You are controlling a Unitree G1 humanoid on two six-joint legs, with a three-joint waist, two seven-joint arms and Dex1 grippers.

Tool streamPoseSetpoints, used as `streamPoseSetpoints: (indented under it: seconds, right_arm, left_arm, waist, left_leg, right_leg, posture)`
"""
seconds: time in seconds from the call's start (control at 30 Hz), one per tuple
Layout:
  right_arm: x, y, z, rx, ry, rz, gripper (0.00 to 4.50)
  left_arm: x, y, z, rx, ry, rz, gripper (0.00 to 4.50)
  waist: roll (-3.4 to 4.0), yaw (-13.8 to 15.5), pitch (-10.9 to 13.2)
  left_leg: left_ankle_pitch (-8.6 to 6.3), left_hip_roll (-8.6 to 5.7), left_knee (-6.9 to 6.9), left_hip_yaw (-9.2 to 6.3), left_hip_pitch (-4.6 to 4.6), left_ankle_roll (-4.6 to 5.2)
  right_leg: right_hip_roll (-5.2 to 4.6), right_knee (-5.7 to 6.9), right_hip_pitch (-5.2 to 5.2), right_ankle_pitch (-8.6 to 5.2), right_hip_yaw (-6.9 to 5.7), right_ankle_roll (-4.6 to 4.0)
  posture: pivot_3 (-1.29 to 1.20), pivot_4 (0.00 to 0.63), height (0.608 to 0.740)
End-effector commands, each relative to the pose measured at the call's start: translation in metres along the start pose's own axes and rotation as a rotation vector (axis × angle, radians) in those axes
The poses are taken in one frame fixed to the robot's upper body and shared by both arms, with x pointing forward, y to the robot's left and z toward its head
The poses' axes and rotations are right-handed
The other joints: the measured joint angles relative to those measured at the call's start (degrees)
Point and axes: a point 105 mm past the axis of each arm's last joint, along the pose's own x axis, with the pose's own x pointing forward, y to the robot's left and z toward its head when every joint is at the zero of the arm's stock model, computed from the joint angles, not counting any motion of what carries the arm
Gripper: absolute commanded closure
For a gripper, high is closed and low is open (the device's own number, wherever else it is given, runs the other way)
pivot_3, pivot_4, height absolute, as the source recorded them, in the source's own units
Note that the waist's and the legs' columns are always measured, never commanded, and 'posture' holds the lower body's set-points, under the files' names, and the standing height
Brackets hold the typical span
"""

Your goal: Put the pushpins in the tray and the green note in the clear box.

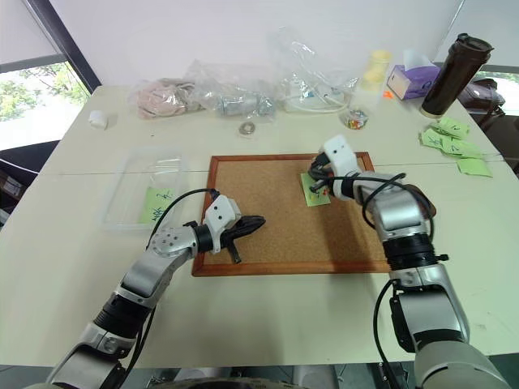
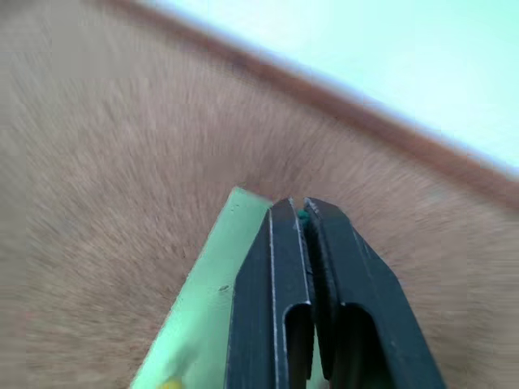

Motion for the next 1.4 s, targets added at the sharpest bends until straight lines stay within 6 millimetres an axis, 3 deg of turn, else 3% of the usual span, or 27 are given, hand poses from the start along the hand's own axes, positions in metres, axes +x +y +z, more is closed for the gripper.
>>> streamPoseSetpoints:
  seconds: [0.03, 0.17, 0.27, 0.4, 0.53, 0.77, 0.9, 1.1, 1.23, 1.4]
  right_arm:
    - [-0.037, -0.021, 0.038, 0.003, -0.116, -0.093, 4.45]
    - [-0.074, -0.041, 0.032, 0.032, -0.094, -0.201, 4.45]
    - [-0.095, -0.054, 0.008, 0.071, -0.034, -0.267, 4.45]
    - [-0.129, -0.075, -0.047, 0.12, 0.106, -0.383, 4.45]
    - [-0.135, -0.078, -0.062, 0.16, 0.125, -0.4, 4.45]
    - [-0.126, -0.081, -0.087, 0.197, 0.158, -0.392, 4.45]
    - [-0.123, -0.084, -0.092, 0.209, 0.158, -0.395, 3.13]
    - [-0.121, -0.088, -0.104, 0.211, 0.173, -0.411, 0.03]
    - [-0.12, -0.087, -0.111, 0.232, 0.175, -0.402, 0.03]
    - [-0.118, -0.087, -0.095, 0.231, 0.114, -0.399, 0.03]
  left_arm:
    - [-0.001, -0.005, -0.009, -0.013, 0.036, -0.011, 4.5]
    - [0.0, -0.005, -0.011, -0.013, 0.04, -0.013, 4.5]
    - [0.001, -0.005, -0.012, -0.017, 0.04, -0.017, 4.5]
    - [0.002, -0.006, -0.013, -0.023, 0.038, -0.025, 4.5]
    - [0.003, -0.007, -0.013, -0.026, 0.037, -0.031, 4.5]
    - [0.004, -0.008, -0.013, -0.022, 0.036, -0.038, 4.5]
    - [0.004, -0.007, -0.013, -0.019, 0.036, -0.034, 4.5]
    - [0.003, -0.007, -0.014, -0.023, 0.035, -0.027, 4.5]
    - [0.003, -0.006, -0.014, -0.022, 0.034, -0.022, 4.5]
    - [0.002, -0.005, -0.014, -0.019, 0.034, -0.017, 4.5]
  waist:
    - [0.0, 0.0, 0.0]
    - [-0.02, 0.2, 0.0]
    - [-0.02, 0.1, 0.0]
    - [0.04, 0.2, 0.0]
    - [0.16, 0.0, -0.1]
    - [0.28, 0.2, -0.2]
    - [0.29, 0.1, -0.2]
    - [0.3, 0.2, -0.2]
    - [0.3, 0.1, -0.2]
    - [0.3, 0.2, -0.2]
  left_leg:
    - [0.0, 0.0, -0.01, -0.02, 0.0, 0.0]
    - [0.0, 0.01, -0.04, -0.01, 0.02, 0.0]
    - [-0.01, 0.0, -0.04, -0.01, 0.02, 0.01]
    - [-0.01, 0.0, -0.04, 0.03, 0.08, 0.01]
    - [-0.01, 0.0, -0.02, 0.16, 0.13, 0.02]
    - [-0.02, 0.0, 0.0, 0.17, 0.21, 0.04]
    - [-0.02, 0.01, -0.02, 0.17, 0.21, 0.04]
    - [-0.02, 0.0, -0.01, 0.17, 0.21, 0.04]
    - [-0.02, 0.0, -0.01, 0.17, 0.22, 0.04]
    - [-0.02, 0.0, 0.0, 0.16, 0.22, 0.04]
  right_leg:
    - [0.0, 0.0, 0.01, 0.0, 0.0, 0.0]
    - [0.0, -0.02, 0.03, 0.0, 0.01, 0.0]
    - [-0.03, -0.04, 0.08, 0.0, 0.01, 0.0]
    - [-0.03, -0.02, 0.11, 0.0, 0.02, 0.0]
    - [-0.03, -0.01, 0.13, 0.0, 0.08, 0.01]
    - [-0.04, -0.02, 0.23, 0.01, 0.08, 0.01]
    - [-0.04, -0.02, 0.21, 0.01, 0.08, 0.02]
    - [-0.04, -0.02, 0.22, 0.01, 0.08, 0.02]
    - [-0.04, -0.03, 0.24, 0.01, 0.07, 0.02]
    - [-0.04, -0.03, 0.25, 0.01, 0.07, 0.02]
  posture:
    - [0.0, 0.15, 0.73]
    - [0.0, 0.15, 0.73]
    - [0.0, 0.15, 0.73]
    - [0.0, 0.15, 0.73]
    - [0.0, 0.15, 0.73]
    - [0.0, 0.15, 0.73]
    - [0.0, 0.15, 0.73]
    - [0.0, 0.15, 0.73]
    - [0.0, 0.15, 0.73]
    - [0.0, 0.15, 0.73]
